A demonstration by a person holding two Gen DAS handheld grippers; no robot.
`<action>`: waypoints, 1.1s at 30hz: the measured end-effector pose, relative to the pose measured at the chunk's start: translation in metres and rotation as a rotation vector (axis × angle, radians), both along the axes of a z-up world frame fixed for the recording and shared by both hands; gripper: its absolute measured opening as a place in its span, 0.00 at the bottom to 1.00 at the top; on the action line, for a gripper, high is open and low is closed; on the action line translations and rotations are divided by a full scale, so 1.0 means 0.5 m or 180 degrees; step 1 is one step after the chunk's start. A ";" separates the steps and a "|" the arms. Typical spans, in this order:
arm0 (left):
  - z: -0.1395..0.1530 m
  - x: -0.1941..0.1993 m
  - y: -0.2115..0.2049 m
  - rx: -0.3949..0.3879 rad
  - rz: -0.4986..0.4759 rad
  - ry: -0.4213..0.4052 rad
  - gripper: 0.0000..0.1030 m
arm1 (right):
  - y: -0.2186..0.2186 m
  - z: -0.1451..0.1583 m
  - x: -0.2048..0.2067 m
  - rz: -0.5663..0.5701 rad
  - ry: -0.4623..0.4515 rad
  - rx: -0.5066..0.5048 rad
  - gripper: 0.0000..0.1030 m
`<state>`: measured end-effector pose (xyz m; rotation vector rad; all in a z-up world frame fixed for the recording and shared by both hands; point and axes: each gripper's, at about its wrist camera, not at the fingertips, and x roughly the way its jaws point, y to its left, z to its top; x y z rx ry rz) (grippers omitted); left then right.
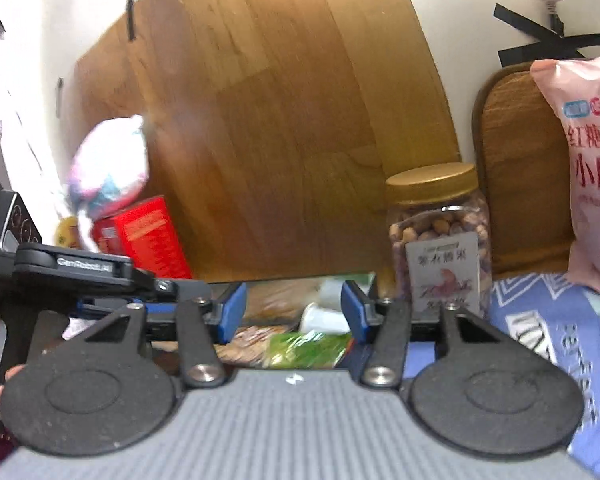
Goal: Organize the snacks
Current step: 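Close the right tool on the yellow peanut bag while the left tool grips it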
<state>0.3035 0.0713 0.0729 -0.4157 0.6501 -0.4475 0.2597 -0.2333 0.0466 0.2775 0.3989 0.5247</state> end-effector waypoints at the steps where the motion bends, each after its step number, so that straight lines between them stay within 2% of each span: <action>1: 0.004 -0.028 0.020 0.0030 0.0042 -0.0043 0.33 | 0.000 -0.002 -0.017 0.0077 0.0038 0.0045 0.53; 4: -0.003 -0.095 0.075 0.0110 0.0230 -0.0023 0.35 | 0.034 -0.018 -0.049 0.0406 0.0310 0.0155 0.53; 9: -0.067 -0.154 0.164 0.0181 0.0590 0.0309 0.38 | 0.108 -0.070 -0.073 0.0951 0.1010 0.0465 0.52; 10: -0.080 -0.157 0.181 0.0140 0.0656 0.0375 0.39 | 0.127 -0.074 -0.077 0.1003 0.1060 0.0447 0.52; 13: -0.116 -0.154 0.222 -0.0073 0.0763 0.0559 0.43 | 0.190 -0.071 -0.088 0.1085 0.0913 0.0102 0.53; 17: -0.163 -0.122 0.234 -0.0156 0.0864 0.0782 0.42 | 0.245 -0.083 -0.066 0.1210 0.1191 0.0102 0.53; 19: -0.166 -0.124 0.228 -0.0141 0.0816 0.0752 0.39 | 0.269 -0.101 -0.056 0.1149 0.1306 0.0008 0.52; 20: -0.166 -0.131 0.222 -0.0138 0.0737 0.0783 0.33 | 0.269 -0.103 -0.064 0.1153 0.1249 0.0024 0.52; 22: -0.166 -0.147 0.207 -0.0074 0.0638 0.0810 0.28 | 0.278 -0.097 -0.075 0.1118 0.1185 -0.0075 0.48; 24: -0.163 -0.177 0.185 0.0034 0.0557 0.0779 0.26 | 0.281 -0.087 -0.091 0.1162 0.1133 -0.0189 0.34; 26: -0.162 -0.211 0.171 0.0029 0.0485 0.0777 0.27 | 0.271 -0.081 -0.118 0.1198 0.1074 -0.0287 0.34; 33: -0.180 -0.313 0.103 -0.0256 0.0189 0.0802 0.26 | 0.199 -0.081 -0.224 0.1143 0.0868 -0.0545 0.35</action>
